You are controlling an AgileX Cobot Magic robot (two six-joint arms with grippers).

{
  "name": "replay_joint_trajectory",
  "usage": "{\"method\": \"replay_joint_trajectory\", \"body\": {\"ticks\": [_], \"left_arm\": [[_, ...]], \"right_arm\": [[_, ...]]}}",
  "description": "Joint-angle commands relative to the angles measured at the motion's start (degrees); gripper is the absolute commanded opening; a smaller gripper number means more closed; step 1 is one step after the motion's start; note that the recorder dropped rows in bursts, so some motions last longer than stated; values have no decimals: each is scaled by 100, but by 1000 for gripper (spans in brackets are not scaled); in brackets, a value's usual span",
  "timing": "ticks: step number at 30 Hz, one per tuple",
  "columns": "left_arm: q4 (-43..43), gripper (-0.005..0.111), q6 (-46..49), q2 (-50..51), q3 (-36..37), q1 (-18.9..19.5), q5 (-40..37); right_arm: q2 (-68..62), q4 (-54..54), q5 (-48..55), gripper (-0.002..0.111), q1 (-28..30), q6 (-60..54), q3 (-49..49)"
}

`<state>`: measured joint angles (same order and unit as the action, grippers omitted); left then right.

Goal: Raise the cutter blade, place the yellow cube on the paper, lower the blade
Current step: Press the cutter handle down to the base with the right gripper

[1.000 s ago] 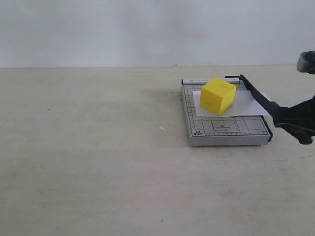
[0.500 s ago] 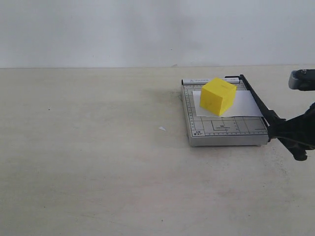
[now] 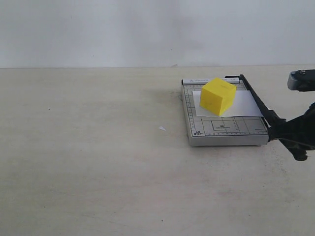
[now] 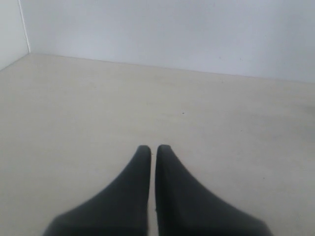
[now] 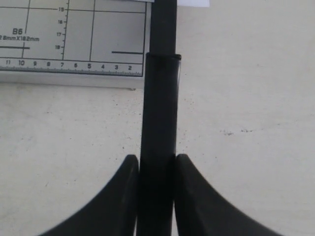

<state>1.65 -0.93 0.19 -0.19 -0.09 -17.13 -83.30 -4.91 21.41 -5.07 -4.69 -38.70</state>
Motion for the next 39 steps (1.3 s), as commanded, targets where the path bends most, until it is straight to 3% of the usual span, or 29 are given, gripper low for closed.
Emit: {"method": "replay_joint_trajectory", "body": {"ticks": [1, 11, 15, 16, 18, 23, 25, 39], "left_arm": [[100, 4, 93, -13, 19, -44, -13], [86, 4, 93, -13, 19, -44, -28], [86, 4, 93, -13, 19, -44, -28], [86, 4, 93, -13, 19, -44, -28], [86, 4, 93, -13, 19, -44, -28], [86, 4, 93, -13, 19, -44, -28], [86, 4, 93, -13, 19, -44, -28], [63, 4, 93, -13, 19, -44, -28]], "right_arm": [[-146, -78, 318, 0, -22, -209, 85], [-146, -185, 701, 1, -22, -315, 85], [-146, -185, 690, 17, -22, -436, 85], [-146, -185, 653, 29, -22, -483, 85], [-146, -185, 601, 34, -22, -483, 85], [-146, -199, 695, 30, -22, -471, 85], [-146, -199, 427, 0, -22, -458, 85], [-568, -223, 416, 0, -22, -602, 85]]}}
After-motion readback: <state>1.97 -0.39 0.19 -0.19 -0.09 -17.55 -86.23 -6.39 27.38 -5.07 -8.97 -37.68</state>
